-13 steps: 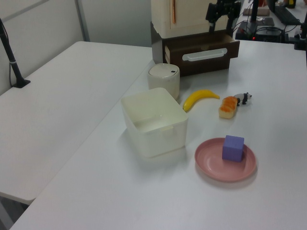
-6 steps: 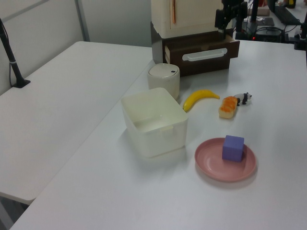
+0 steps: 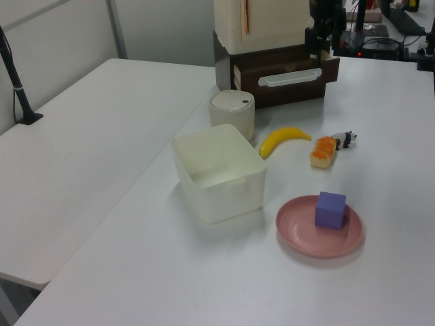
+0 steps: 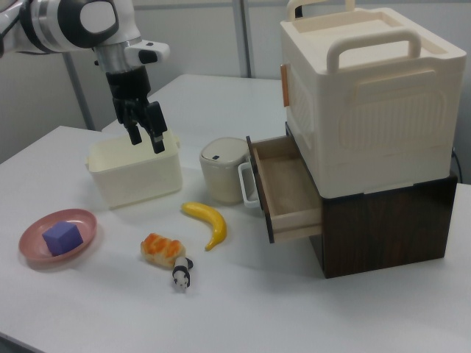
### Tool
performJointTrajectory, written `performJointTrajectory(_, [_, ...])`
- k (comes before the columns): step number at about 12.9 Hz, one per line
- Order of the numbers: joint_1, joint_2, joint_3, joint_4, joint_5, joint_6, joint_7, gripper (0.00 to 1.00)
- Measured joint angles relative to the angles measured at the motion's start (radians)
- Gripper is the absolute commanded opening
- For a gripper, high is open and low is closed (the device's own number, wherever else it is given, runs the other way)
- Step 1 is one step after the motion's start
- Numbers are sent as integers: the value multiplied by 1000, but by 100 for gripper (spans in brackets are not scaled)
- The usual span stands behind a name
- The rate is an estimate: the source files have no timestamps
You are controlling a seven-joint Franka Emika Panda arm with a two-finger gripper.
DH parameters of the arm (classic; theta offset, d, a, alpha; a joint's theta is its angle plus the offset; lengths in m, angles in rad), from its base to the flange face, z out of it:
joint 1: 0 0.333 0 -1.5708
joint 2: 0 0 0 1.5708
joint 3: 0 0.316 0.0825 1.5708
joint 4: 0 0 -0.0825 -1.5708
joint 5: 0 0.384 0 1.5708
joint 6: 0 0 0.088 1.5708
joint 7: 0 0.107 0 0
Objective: Slide open the drawer
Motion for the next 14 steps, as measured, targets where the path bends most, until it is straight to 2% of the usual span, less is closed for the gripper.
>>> performJointTrajectory(4, [-36, -17, -2, 3, 0, 0, -164, 100])
performJointTrajectory(7, [-55, -20, 31, 2, -6, 4, -191, 100])
performJointTrajectory(14, [-90, -20, 37, 3, -16, 37, -276, 100])
